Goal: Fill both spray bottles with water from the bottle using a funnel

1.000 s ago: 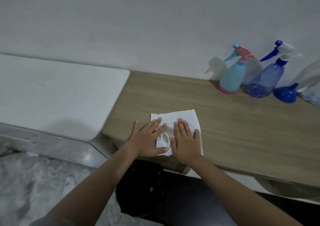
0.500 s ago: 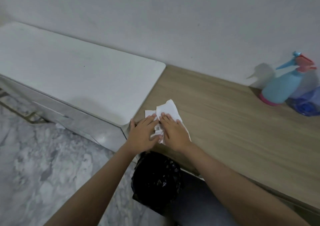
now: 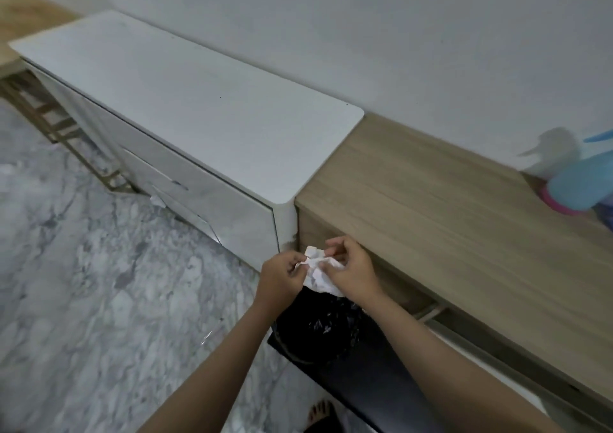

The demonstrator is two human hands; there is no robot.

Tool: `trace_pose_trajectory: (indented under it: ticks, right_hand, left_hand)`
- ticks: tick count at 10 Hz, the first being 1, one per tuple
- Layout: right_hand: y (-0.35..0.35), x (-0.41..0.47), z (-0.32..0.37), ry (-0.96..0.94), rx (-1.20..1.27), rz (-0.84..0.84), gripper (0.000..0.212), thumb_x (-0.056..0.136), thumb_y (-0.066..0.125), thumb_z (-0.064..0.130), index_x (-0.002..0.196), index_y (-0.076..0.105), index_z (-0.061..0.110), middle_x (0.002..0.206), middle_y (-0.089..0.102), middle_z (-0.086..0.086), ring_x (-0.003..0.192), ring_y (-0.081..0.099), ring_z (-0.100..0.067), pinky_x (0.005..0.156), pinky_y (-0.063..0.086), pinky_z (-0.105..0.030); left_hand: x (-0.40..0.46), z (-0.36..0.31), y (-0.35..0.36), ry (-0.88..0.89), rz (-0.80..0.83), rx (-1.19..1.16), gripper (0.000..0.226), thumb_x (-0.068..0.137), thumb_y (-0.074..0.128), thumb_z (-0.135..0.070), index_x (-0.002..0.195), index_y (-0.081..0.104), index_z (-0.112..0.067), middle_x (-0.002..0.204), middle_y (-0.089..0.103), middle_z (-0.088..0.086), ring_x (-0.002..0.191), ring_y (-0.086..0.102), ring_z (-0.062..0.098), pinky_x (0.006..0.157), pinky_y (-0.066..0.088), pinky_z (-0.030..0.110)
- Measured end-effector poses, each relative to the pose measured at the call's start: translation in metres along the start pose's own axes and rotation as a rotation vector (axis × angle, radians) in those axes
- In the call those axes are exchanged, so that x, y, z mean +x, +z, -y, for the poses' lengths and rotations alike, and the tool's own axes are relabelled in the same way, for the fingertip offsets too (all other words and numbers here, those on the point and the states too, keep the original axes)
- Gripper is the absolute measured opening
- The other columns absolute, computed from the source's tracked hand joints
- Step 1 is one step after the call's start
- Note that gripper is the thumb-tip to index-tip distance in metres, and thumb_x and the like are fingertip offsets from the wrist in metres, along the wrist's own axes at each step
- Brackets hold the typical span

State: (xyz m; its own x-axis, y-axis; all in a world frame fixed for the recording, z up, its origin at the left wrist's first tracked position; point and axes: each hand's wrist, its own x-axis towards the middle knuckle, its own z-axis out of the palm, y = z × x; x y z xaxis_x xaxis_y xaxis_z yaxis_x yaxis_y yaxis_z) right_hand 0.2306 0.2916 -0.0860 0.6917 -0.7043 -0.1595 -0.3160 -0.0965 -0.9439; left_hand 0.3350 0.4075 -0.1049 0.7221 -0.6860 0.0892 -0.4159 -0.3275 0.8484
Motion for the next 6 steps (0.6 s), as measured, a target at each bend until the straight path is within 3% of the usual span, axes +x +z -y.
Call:
trace_pose_trajectory:
  ticks: [1, 2, 3, 4, 5, 6]
  right_hand:
    - [-0.001, -0.001, -0.02, 0.016, -0.185, 0.015, 0.019, 0.075, 0.076, 0.013, 0.083, 0.062, 0.024, 0.09, 0.065, 0.002, 0.082, 0.06, -0.01, 0.077, 0.047, -0.018]
    - [0.0, -0.008, -0.038, 0.115, -0.376, 0.132, 0.008, 0.081, 0.07, 0.025, 0.084, 0.067, 0.019, 0.081, 0.066, 0.003, 0.073, 0.059, -0.011, 0.069, 0.049, -0.025]
    - [0.009, -0.012, -0.057, 0.228, -0.425, 0.25, 0.009, 0.087, 0.058, 0.016, 0.083, 0.066, 0.019, 0.079, 0.065, 0.001, 0.079, 0.06, -0.019, 0.071, 0.049, -0.03]
    - [0.02, -0.015, -0.063, 0.295, -0.422, 0.378, 0.02, 0.093, 0.048, 0.013, 0.091, 0.062, 0.027, 0.091, 0.063, 0.002, 0.096, 0.057, -0.021, 0.087, 0.049, -0.037]
    - [0.029, -0.015, -0.08, 0.287, -0.602, 0.626, 0.035, 0.099, 0.04, 0.016, 0.132, 0.049, 0.006, 0.132, 0.053, -0.012, 0.114, 0.05, -0.021, 0.092, 0.04, -0.027]
    - [0.026, -0.017, -0.079, 0.319, -0.714, 0.7, 0.041, 0.101, 0.039, 0.019, 0.138, 0.042, 0.003, 0.143, 0.044, -0.018, 0.129, 0.044, -0.029, 0.107, 0.036, -0.033]
  left_hand:
    - [-0.008, 0.012, -0.001, -0.132, 0.036, 0.111, 0.011, 0.078, 0.06, -0.01, 0.083, 0.069, -0.005, 0.077, 0.068, 0.006, 0.072, 0.06, 0.019, 0.063, 0.039, 0.024]
    - [-0.022, 0.022, 0.005, -0.271, 0.072, 0.088, 0.005, 0.078, 0.063, -0.005, 0.079, 0.068, -0.007, 0.073, 0.063, 0.0, 0.071, 0.059, 0.016, 0.063, 0.041, 0.022]
    - [-0.031, 0.036, 0.019, -0.349, 0.114, 0.053, 0.005, 0.077, 0.068, -0.008, 0.076, 0.064, -0.01, 0.072, 0.06, -0.006, 0.072, 0.058, 0.013, 0.069, 0.045, 0.024]
    - [-0.033, 0.046, 0.028, -0.446, 0.272, 0.075, 0.022, 0.081, 0.069, -0.018, 0.101, 0.061, -0.012, 0.093, 0.068, 0.004, 0.083, 0.061, 0.016, 0.073, 0.049, 0.027]
    - [-0.033, 0.058, 0.039, -0.508, 0.504, 0.156, 0.059, 0.086, 0.065, -0.028, 0.136, 0.041, -0.009, 0.131, 0.056, 0.01, 0.116, 0.055, 0.024, 0.087, 0.044, 0.027]
    - [-0.029, 0.049, 0.042, -0.508, 0.618, 0.25, 0.062, 0.09, 0.06, -0.03, 0.14, 0.035, -0.003, 0.14, 0.046, 0.013, 0.126, 0.047, 0.028, 0.1, 0.041, 0.034]
